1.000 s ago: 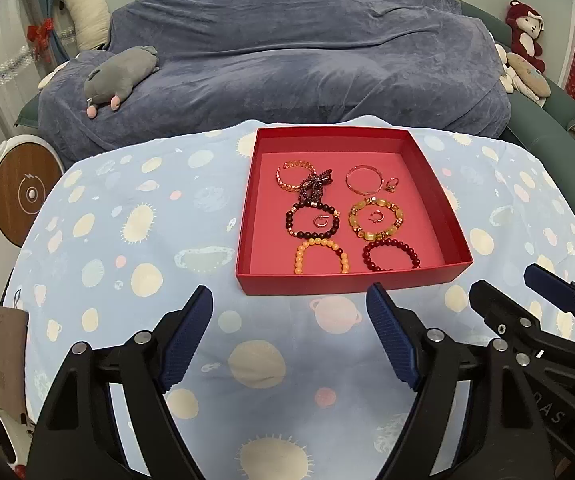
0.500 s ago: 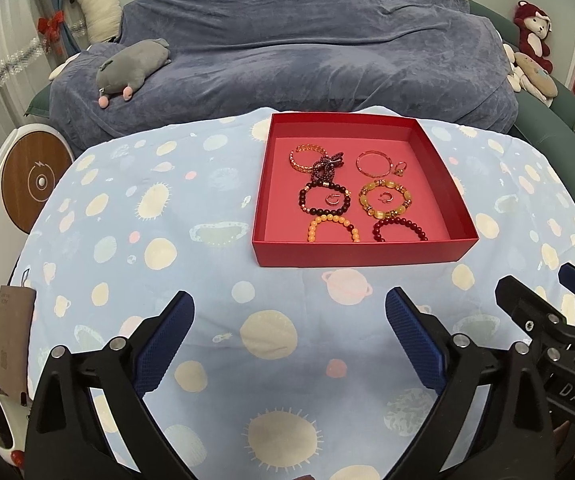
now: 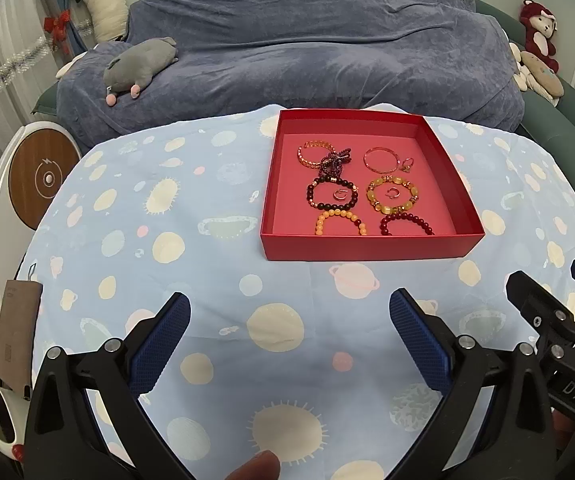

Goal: Organize jewelry

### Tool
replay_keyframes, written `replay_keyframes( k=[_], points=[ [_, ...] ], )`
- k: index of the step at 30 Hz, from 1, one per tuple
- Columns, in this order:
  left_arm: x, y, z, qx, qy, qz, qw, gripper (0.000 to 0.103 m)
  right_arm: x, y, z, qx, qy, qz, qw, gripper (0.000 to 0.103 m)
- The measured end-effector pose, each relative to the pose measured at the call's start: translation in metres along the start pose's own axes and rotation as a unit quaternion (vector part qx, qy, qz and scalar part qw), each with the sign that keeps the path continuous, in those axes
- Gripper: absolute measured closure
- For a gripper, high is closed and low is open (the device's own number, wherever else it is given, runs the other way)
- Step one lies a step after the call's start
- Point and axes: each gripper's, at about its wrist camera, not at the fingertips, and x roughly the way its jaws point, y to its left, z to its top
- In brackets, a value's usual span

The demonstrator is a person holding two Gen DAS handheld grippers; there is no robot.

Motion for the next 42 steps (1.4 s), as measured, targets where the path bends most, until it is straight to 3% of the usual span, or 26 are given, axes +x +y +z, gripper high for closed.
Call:
replay_keyframes(
  k=[42],
  points=[
    [-0.004, 0.0038, 0.0012, -0.014, -0.002, 0.011, 0.9998, 0.008, -0.0041, 0.0001, -0.0023, 0.003, -0.001, -0.002, 1.0, 0.006]
  ],
)
